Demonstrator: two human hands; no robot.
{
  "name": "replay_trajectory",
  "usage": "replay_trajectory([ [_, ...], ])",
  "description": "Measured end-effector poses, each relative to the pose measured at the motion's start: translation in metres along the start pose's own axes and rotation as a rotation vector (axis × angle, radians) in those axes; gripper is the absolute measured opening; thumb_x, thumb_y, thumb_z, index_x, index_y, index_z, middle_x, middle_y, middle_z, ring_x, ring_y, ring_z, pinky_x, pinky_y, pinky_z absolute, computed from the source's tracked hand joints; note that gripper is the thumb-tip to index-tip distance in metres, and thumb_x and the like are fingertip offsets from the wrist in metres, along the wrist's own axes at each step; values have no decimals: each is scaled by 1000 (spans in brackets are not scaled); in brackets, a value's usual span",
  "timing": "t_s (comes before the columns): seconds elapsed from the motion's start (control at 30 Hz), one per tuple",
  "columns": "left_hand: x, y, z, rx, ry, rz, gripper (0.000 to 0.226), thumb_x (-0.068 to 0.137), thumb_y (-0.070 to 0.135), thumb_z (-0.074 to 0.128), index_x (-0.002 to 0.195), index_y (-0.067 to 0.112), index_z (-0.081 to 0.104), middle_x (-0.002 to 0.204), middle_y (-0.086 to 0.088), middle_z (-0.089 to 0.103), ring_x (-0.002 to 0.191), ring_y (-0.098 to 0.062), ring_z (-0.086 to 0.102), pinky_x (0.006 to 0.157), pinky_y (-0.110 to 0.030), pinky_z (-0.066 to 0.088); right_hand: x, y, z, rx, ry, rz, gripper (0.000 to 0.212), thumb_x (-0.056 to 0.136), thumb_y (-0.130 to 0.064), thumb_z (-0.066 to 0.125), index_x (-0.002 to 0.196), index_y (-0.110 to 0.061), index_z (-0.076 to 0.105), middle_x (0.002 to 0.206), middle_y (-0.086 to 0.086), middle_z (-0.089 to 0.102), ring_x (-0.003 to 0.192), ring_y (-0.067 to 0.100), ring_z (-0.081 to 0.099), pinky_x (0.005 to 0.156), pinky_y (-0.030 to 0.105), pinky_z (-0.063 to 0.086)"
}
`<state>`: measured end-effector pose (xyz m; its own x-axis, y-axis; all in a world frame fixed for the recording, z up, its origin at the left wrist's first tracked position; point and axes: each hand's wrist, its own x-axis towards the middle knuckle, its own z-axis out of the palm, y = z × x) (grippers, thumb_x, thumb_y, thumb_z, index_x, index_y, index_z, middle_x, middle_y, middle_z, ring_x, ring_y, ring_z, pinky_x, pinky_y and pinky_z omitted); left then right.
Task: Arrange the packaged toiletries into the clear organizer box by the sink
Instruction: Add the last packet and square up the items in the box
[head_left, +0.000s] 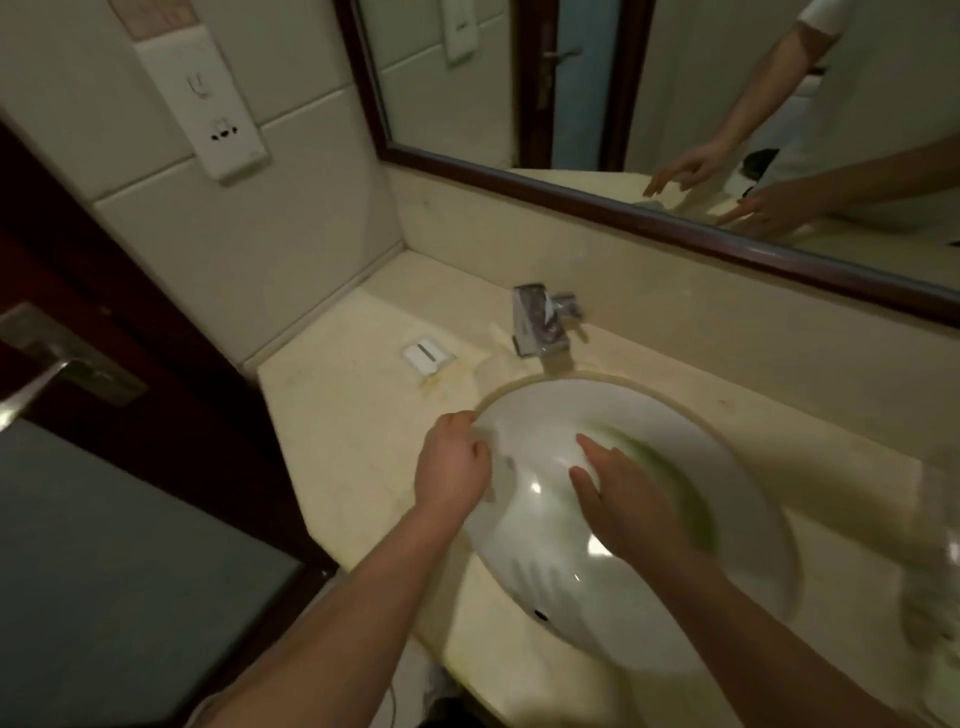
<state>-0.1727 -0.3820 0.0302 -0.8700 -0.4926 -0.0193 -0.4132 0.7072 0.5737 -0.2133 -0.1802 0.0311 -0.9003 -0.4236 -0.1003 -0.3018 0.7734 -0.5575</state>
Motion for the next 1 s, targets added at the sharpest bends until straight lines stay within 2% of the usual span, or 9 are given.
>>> replay_trajectory([
  [0.27, 163, -89, -46, -43, -56, -92, 33, 84, 17, 63, 117, 13, 65, 122, -13, 59, 113, -28, 56, 95, -32, 41, 143, -115, 63, 61, -105, 54, 48, 95, -33, 52, 139, -17, 46, 138, 8, 55, 126, 26, 50, 103, 32, 36],
  [0.43, 216, -100, -34, 44, -136, -117, 63, 77, 25, 71, 134, 12, 49, 133, -15, 49, 120, -32, 47, 97, -40, 43, 186, -142, 79, 80, -103, 132, 45, 93, -28, 52, 137, -17, 49, 134, 8, 58, 121, 25, 55, 100, 34, 42],
  [0.53, 230, -103, -23, 191, -156, -81, 74, 73, 36, 75, 134, 10, 43, 133, -17, 45, 118, -35, 42, 94, -40, 42, 195, -145, 84, 80, -87, 160, 44, 93, -27, 52, 135, -15, 51, 131, 10, 61, 119, 26, 56, 98, 34, 44],
  [0.6, 236, -103, -20, 182, -201, -97, 75, 70, 39, 76, 131, 10, 44, 130, -18, 47, 117, -36, 43, 94, -41, 41, 195, -142, 86, 86, -81, 174, 43, 93, -26, 52, 134, -13, 52, 129, 11, 61, 119, 26, 56, 97, 34, 44],
  [0.7, 243, -104, -23, 140, -272, -152, 61, 68, 39, 74, 118, 11, 53, 121, -16, 56, 113, -36, 50, 90, -39, 44, 191, -136, 84, 101, -77, 204, 44, 92, -26, 53, 134, -13, 52, 128, 10, 62, 118, 26, 57, 95, 33, 44],
  [0.8, 239, -100, -27, 21, -340, -70, 23, 76, 26, 71, 83, 11, 56, 87, -10, 60, 91, -31, 61, 68, -32, 44, 185, -131, 81, 127, -48, 240, 47, 91, -28, 57, 134, -13, 49, 131, 9, 59, 118, 27, 56, 96, 33, 43],
  [0.87, 227, -88, -29, -95, -414, -6, 22, 80, 16, 69, 71, 10, 49, 72, -5, 52, 74, -24, 55, 56, -31, 35, 178, -126, 76, 175, -22, 271, 51, 90, -30, 60, 136, -14, 46, 133, 8, 58, 118, 26, 56, 96, 34, 44],
  [0.93, 210, -72, -30, -212, -494, 37, 21, 80, 14, 69, 71, 6, 52, 69, -6, 51, 67, -20, 51, 56, -31, 37, 169, -120, 70, 251, -4, 317, 56, 88, -32, 63, 138, -15, 44, 133, 8, 57, 118, 25, 56, 95, 33, 44],
  [1.0, 185, -51, -29, -294, -569, 91, 22, 80, 11, 70, 67, 11, 52, 64, -2, 51, 60, -15, 49, 56, -27, 40, 155, -109, 61, 327, 26, 357, 56, 86, -34, 65, 135, -15, 47, 129, 5, 59, 116, 22, 57, 91, 27, 44],
])
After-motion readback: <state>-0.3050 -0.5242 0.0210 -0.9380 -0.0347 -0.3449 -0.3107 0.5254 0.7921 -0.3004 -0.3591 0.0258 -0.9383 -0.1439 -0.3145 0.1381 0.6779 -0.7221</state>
